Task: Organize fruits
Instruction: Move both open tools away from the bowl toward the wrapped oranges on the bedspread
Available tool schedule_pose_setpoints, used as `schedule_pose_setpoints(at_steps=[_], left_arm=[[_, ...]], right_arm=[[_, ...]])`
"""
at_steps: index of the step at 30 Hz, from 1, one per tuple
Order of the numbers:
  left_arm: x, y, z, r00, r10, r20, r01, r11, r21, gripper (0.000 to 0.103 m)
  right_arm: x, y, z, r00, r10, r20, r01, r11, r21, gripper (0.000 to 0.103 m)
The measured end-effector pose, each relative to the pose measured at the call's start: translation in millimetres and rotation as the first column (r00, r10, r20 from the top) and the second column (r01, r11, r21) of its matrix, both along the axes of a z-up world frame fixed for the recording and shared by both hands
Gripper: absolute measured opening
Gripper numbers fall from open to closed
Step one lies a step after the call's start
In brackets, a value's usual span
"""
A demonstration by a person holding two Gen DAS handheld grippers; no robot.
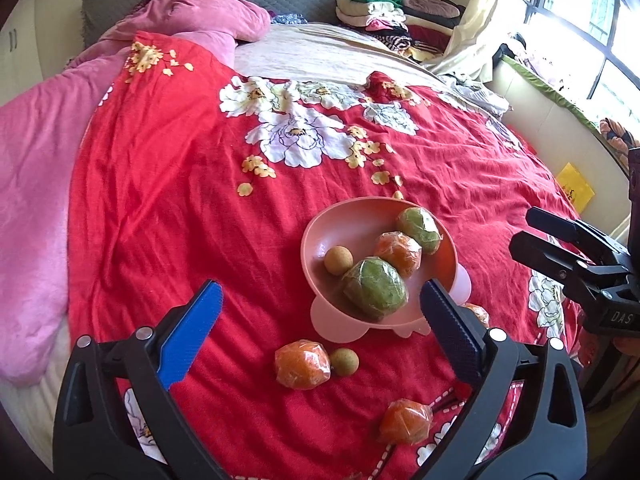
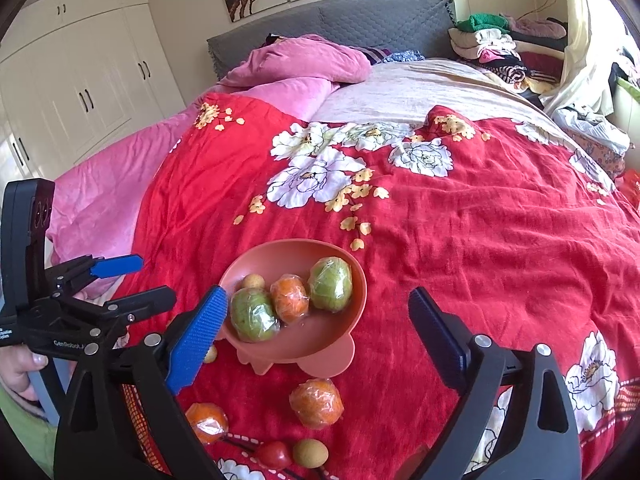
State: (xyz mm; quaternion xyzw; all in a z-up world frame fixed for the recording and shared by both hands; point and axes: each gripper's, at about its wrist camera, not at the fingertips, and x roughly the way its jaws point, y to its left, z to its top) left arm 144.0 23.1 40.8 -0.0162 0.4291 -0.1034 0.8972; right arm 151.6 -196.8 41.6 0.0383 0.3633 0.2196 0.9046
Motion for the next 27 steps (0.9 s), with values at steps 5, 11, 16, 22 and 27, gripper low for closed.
schedule_pose_setpoints(at_steps=[5, 11, 16, 22, 27], left_arm=[[-3.6, 1.1, 0.3, 1.0, 0.001, -0.001, -0.001, 1.0, -0.002, 0.093], [-11.5, 1.7, 1.1, 1.0, 0.001, 0.003, -0.001, 1.0, -0.007, 0.093], [-21.8, 5.6, 2.3, 1.0, 0.004, 0.008, -0.004, 1.0, -0.005, 0.093], [-29.5, 8.8, -0.5, 1.0, 0.002, 0.003, -0.002, 1.0, 0.002, 0.093], [-36.3, 7.9, -3.8, 1.0, -0.006, -0.002, 0.006, 1.0, 0.01, 0.093]], right_arm=[[-4.5, -1.9, 3.2, 1.0, -0.005, 0.006, 0.005, 1.0, -0.006, 0.093], [-11.7, -2.3, 4.3, 1.0, -0.009, 0.004, 0.009, 1.0, -0.014, 0.094], [-21.3, -1.8, 6.8, 1.0, 0.0, 0.015, 0.0, 1.0, -0.015, 0.094], [-27.0, -2.3, 7.0, 1.0, -0.004, 0.015, 0.004, 1.0, -0.022, 0.094], [-32.0, -2.6, 6.0, 1.0, -0.003, 0.013, 0.004, 1.0, -0.03, 0.094]])
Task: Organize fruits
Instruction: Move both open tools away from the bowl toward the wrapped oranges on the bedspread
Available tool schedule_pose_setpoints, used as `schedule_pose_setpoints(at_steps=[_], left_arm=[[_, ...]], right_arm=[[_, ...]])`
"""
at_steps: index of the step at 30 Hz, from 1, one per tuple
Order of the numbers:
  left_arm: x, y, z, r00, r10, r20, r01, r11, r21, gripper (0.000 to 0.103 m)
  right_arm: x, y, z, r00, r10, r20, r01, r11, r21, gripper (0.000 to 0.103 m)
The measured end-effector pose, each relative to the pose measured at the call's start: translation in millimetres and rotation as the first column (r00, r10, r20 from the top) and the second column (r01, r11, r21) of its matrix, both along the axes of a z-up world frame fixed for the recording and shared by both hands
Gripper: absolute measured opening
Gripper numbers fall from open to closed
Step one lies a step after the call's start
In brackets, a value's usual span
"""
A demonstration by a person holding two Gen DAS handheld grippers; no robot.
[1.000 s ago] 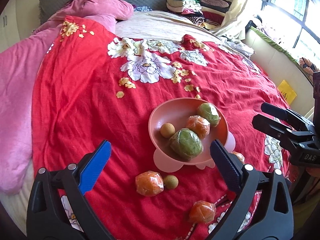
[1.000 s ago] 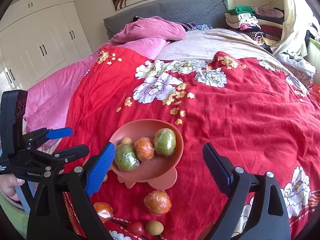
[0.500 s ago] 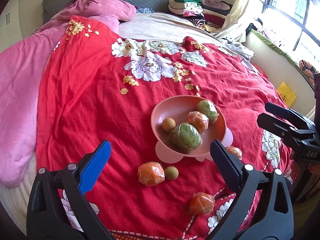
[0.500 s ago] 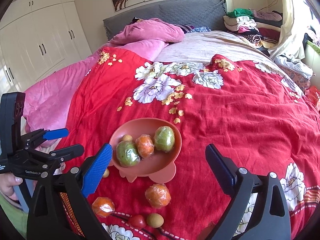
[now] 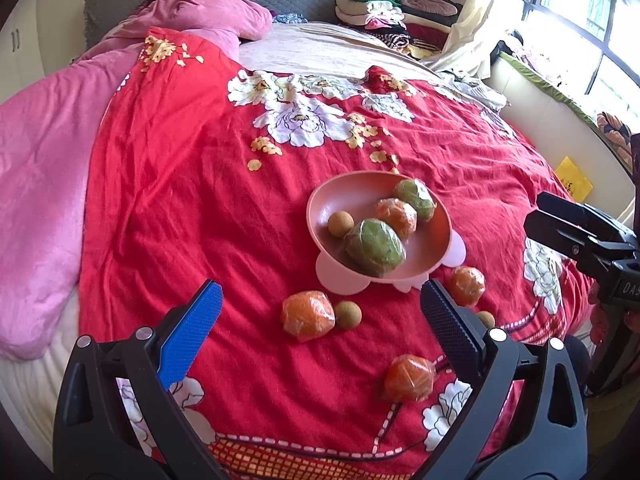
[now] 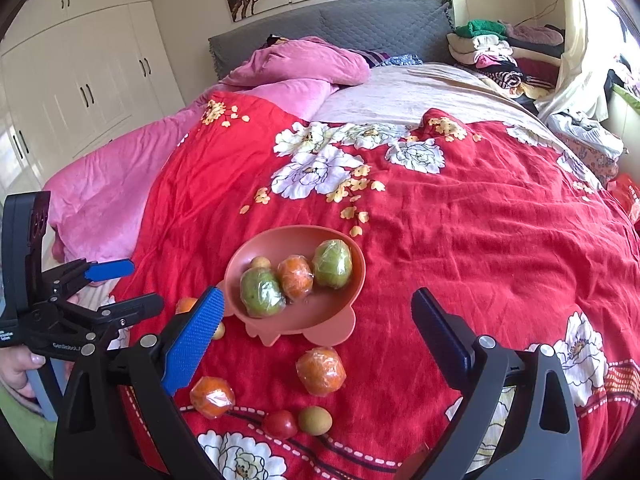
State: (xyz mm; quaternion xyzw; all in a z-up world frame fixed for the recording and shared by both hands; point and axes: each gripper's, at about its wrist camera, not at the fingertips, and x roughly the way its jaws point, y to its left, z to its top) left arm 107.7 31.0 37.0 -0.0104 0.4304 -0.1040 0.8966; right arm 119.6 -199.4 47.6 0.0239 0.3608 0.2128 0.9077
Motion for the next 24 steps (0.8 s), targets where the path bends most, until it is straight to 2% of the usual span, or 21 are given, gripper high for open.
schedule_pose_setpoints(at_steps=[24], left_arm=[[-35.6, -16.6, -17.9, 0.998, -0.058, -0.029, 0.058, 0.998, 0.023, 0.093]], right_arm=[[-27.2, 6.4, -13.9, 0.999, 0.031, -0.024, -0.032, 0.999, -0.035, 0.094]])
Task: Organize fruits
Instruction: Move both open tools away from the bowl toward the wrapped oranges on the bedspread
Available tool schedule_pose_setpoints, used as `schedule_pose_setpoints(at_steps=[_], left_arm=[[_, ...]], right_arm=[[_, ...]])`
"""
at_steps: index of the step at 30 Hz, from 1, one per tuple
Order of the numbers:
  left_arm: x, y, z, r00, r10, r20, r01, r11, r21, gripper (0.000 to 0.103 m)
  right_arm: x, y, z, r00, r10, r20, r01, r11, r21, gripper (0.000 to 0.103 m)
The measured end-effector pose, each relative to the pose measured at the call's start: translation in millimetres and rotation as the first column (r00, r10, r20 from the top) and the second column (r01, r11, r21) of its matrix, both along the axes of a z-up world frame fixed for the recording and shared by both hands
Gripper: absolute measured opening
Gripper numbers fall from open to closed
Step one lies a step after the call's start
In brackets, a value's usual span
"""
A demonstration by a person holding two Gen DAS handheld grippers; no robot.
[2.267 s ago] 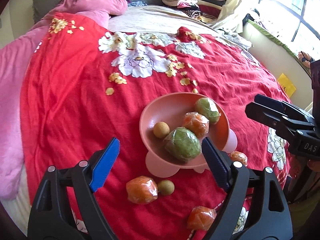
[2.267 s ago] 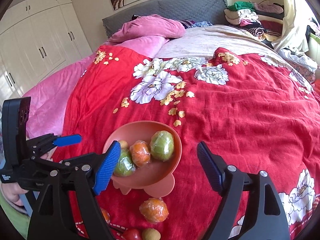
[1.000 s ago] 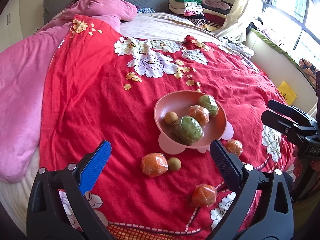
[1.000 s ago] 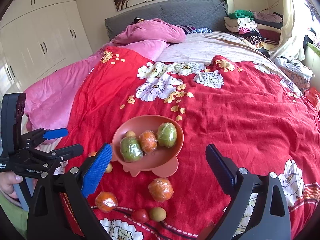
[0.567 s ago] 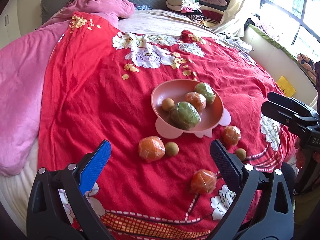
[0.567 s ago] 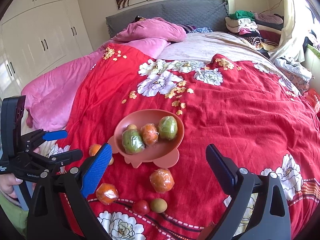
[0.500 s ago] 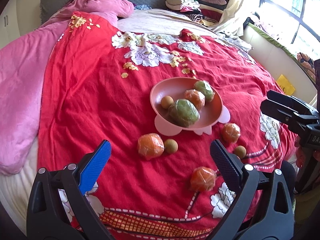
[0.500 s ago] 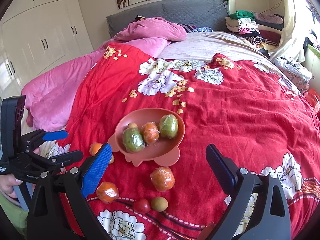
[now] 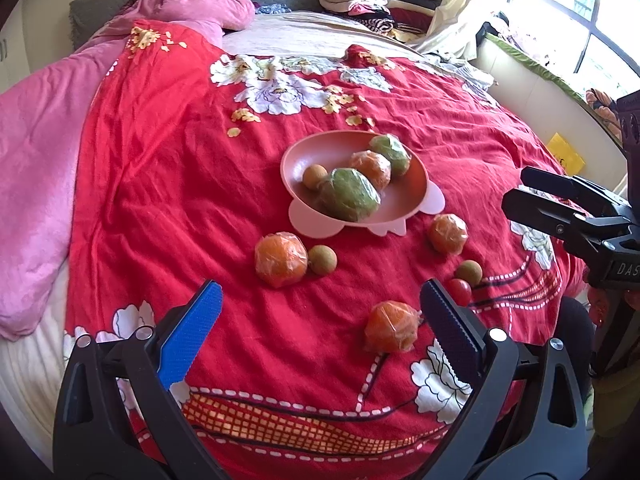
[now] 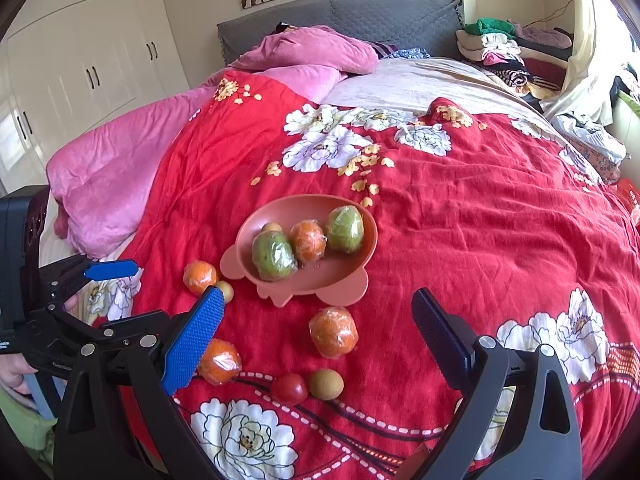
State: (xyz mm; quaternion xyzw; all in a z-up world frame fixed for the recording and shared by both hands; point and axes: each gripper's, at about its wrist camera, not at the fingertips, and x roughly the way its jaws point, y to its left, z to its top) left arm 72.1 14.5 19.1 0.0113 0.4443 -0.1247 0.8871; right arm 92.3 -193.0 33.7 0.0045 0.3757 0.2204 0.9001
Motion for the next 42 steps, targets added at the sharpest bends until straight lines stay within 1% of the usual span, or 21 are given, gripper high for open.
schedule_pose_setpoints(at_steps=[12, 27, 40, 42], left_arm=[[-10.0, -13.5, -9.6, 0.999, -0.032, -0.017, 0.032, 0.999, 0.012, 0.093], [-17.7, -31.9, -26.1, 0.996, -0.074, -0.055, 0.076, 0.996, 0.037, 0.093], [-17.6, -46.0, -41.8, 0.991, -0.11, -0.081, 0.115, 0.992, 0.056, 0.093], [-17.0, -48.1, -44.7, 0.99, -0.115, -0.085, 0.121, 0.991, 0.059, 0.091]], right_arm=[[-9.6, -8.4, -16.7, 0.999, -0.005, -0.031, 0.005, 1.0, -0.011, 0.094], [-14.1, -10.3, -29.7, 0.999, 0.003, -0.053, -0.004, 1.0, -0.021, 0.094], [-13.7, -9.8, -41.6, 0.997, 0.01, -0.071, -0.012, 0.999, -0.034, 0.094], [-11.4, -10.1, -44.0, 0.997, 0.01, -0.074, -0.013, 0.999, -0.035, 0.094]])
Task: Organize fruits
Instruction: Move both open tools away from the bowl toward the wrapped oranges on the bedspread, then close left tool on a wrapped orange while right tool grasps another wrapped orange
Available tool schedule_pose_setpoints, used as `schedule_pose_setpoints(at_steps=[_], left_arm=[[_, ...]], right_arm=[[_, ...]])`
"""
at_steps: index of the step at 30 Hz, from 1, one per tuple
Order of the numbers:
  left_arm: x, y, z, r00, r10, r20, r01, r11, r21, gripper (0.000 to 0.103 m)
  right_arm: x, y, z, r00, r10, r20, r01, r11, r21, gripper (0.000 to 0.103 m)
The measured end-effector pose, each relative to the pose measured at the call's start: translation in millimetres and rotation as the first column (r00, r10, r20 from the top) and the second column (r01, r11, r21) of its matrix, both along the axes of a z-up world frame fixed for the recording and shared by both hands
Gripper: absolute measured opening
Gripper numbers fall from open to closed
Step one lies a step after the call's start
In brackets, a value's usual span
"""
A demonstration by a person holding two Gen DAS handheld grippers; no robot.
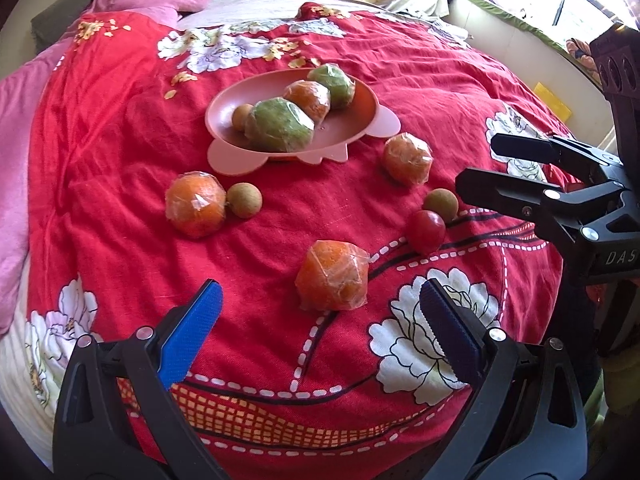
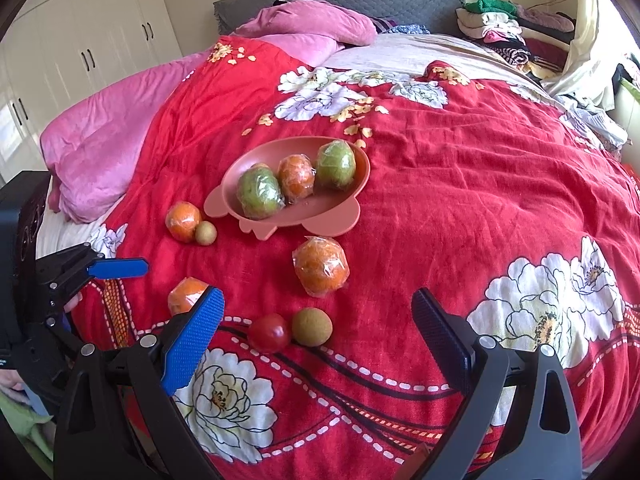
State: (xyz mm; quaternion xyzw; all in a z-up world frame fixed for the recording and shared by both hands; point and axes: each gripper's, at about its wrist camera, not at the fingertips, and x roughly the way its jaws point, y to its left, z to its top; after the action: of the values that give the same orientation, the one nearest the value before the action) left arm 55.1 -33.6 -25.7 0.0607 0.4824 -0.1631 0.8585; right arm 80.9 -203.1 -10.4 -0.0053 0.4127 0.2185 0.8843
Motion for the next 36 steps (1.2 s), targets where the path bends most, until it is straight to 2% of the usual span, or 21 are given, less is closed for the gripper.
schedule_pose_setpoints(at_steps=[7, 19, 23, 31, 33, 35, 36], left_arm=[[3.9, -3.5, -5.9, 1.0, -0.008, -0.011, 0.008, 1.0, -0.004, 0.079], [11.0, -8.2, -12.9, 0.999, -0.025, -0.037, 0.025, 1.0, -0.013, 0.058], [13.1, -8.5, -16.1, 0.999, -0.026, -0.044, 0.025, 1.0, -0.015, 0.054], [16.0, -10.0, -17.8, 0.998, -0.031, -0.046, 0.03, 0.999, -0.013, 0.044], [16.3, -10.6, -18.0, 0.998, -0.033, -0.046, 0.033, 0.999, -0.012, 0.041], [17.2, -11.2, -18.7, 0.998, -0.036, -0.044, 0.036, 0.999, -0.008, 0.033], [17.7, -11.0, -19.4, 0.998, -0.036, -0.045, 0.036, 0.999, -0.006, 0.032]], right_arm=[[11.0, 4.1, -9.1, 1.0, 0.008, -0.006, -0.008, 1.0, -0.017, 0.093], [38.9, 20.3, -32.5, 0.997, 0.049, -0.053, -0.052, 0.998, -0.047, 0.051], [44.2, 24.1, -37.7, 0.997, 0.055, -0.056, -0.058, 0.997, -0.057, 0.037], [41.4, 17.7, -34.1, 0.997, 0.051, -0.059, -0.052, 0.998, -0.017, 0.036], [39.6, 16.1, -32.8, 0.997, 0.051, -0.061, -0.051, 0.999, -0.003, 0.036], [37.3, 13.8, -30.9, 0.997, 0.045, -0.06, -0.044, 0.999, 0.008, 0.036], [35.5, 12.9, -29.5, 0.997, 0.045, -0.059, -0.044, 0.999, 0.016, 0.036]])
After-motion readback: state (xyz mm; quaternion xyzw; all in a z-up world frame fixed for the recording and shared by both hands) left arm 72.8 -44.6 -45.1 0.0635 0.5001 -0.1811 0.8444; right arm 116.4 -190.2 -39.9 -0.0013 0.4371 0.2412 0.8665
